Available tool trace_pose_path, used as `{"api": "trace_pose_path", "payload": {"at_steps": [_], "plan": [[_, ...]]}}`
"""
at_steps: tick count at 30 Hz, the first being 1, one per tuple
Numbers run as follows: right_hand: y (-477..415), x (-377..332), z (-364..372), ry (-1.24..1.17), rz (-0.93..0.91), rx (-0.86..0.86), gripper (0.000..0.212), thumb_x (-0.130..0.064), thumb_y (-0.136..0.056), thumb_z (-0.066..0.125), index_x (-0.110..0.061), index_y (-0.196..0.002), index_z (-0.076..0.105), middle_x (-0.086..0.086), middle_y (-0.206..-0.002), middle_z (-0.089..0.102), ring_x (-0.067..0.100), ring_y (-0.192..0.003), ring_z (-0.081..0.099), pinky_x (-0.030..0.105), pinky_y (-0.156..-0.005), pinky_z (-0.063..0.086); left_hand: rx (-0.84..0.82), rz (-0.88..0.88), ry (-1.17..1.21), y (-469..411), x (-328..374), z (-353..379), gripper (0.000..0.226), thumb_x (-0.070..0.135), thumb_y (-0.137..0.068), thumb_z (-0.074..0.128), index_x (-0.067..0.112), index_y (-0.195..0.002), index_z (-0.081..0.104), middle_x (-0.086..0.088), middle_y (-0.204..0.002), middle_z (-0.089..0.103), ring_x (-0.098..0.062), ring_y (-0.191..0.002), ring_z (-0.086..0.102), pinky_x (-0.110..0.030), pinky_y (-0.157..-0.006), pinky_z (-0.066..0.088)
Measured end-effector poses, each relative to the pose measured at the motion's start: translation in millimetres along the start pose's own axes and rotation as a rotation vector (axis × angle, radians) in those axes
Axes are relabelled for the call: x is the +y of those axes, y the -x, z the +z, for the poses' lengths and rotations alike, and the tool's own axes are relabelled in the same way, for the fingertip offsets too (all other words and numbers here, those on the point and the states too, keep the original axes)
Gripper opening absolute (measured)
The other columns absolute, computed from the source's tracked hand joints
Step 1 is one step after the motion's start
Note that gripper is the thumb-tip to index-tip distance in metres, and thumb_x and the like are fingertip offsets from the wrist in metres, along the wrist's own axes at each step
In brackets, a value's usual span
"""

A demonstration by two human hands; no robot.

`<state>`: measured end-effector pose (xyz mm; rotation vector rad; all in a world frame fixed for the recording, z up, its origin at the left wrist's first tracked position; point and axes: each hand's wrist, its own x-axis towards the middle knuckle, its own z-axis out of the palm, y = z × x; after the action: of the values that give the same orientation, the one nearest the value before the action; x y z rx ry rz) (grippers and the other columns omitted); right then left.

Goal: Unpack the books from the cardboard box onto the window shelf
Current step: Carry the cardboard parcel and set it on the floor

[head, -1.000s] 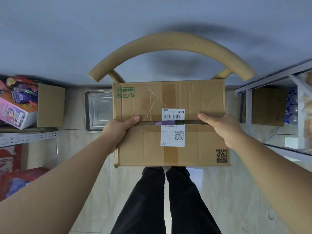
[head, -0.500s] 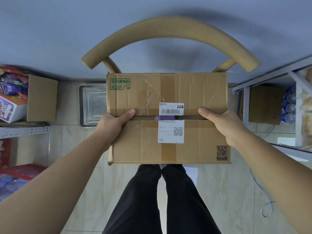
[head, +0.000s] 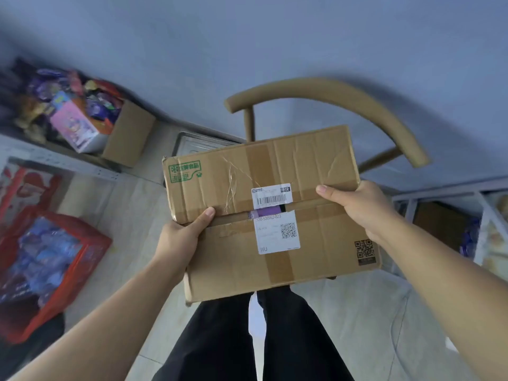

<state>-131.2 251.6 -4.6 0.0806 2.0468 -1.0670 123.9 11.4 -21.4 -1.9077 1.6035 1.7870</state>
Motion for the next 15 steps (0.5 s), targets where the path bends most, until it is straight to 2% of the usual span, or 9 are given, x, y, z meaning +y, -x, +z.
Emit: {"api": "trace_pose_path", "payload": {"at_steps": [2, 4, 6, 11, 13, 15], "plan": [[12.5, -23.7, 15.1, 0.053, -0.049, -0.046, 0.014, -0.044, -0.078, 0.090, -0.032, -0.080, 0.082, -0.026, -0.080, 0.080, -0.007, -0.076, 0.075, 0.026, -0.075, 0.051, 0.068, -0.002, 0.047, 20.6, 0.8, -27.3, 0.046, 0.063, -0.071, 0.087, 0.022, -0.092, 0.078, 0.017, -0.073, 0.080, -0.003, -0.058, 0.075, -0.025, -0.054, 0.054], [24.4, -48.0, 32.4, 0.105, -0.090, -0.081, 0.028, -0.048, -0.075, 0.091, -0.026, -0.090, 0.083, -0.017, -0.085, 0.083, 0.006, -0.091, 0.075, 0.033, -0.087, 0.055, 0.132, -0.003, 0.088, 41.2, 3.8, -55.6, 0.048, 0.063, -0.071, 0.087, 0.020, -0.091, 0.078, 0.016, -0.071, 0.080, -0.003, -0.056, 0.074, -0.025, -0.055, 0.054], [40.5, -74.2, 54.9, 0.153, -0.123, -0.133, 0.040, -0.053, -0.073, 0.090, -0.022, -0.096, 0.082, -0.012, -0.091, 0.082, 0.013, -0.098, 0.073, 0.037, -0.095, 0.053, 0.208, 0.012, 0.130, 63.8, 3.5, -87.2, 0.050, 0.064, -0.071, 0.086, 0.018, -0.090, 0.078, 0.015, -0.070, 0.079, -0.004, -0.056, 0.075, -0.025, -0.055, 0.054], [87.3, -137.9, 126.8, 0.264, -0.277, -0.296, 0.049, -0.061, -0.070, 0.089, -0.023, -0.099, 0.074, -0.013, -0.099, 0.077, 0.013, -0.101, 0.068, 0.037, -0.094, 0.049, 0.386, 0.051, 0.271, 123.8, -14.9, -170.8, 0.047, 0.065, -0.075, 0.083, 0.020, -0.090, 0.078, 0.015, -0.074, 0.081, -0.010, -0.064, 0.078, -0.023, -0.057, 0.056], [113.5, -162.5, 162.6, 0.306, -0.345, -0.357, 0.059, -0.061, -0.071, 0.088, -0.020, -0.110, 0.071, -0.005, -0.119, 0.075, 0.019, -0.112, 0.066, 0.037, -0.095, 0.046, 0.457, 0.047, 0.358, 150.3, -30.1, -204.7, 0.042, 0.063, -0.077, 0.083, 0.023, -0.089, 0.078, 0.016, -0.075, 0.081, -0.015, -0.071, 0.079, -0.025, -0.059, 0.056], [145.9, -183.9, 201.3, 0.337, -0.394, -0.408, 0.078, -0.061, -0.071, 0.088, -0.011, -0.126, 0.065, 0.003, -0.134, 0.068, 0.026, -0.122, 0.062, 0.038, -0.102, 0.045, 0.521, 0.041, 0.445, 174.9, -49.4, -238.4, 0.040, 0.061, -0.078, 0.083, 0.023, -0.090, 0.077, 0.016, -0.076, 0.081, -0.016, -0.077, 0.079, -0.026, -0.060, 0.056]]}}
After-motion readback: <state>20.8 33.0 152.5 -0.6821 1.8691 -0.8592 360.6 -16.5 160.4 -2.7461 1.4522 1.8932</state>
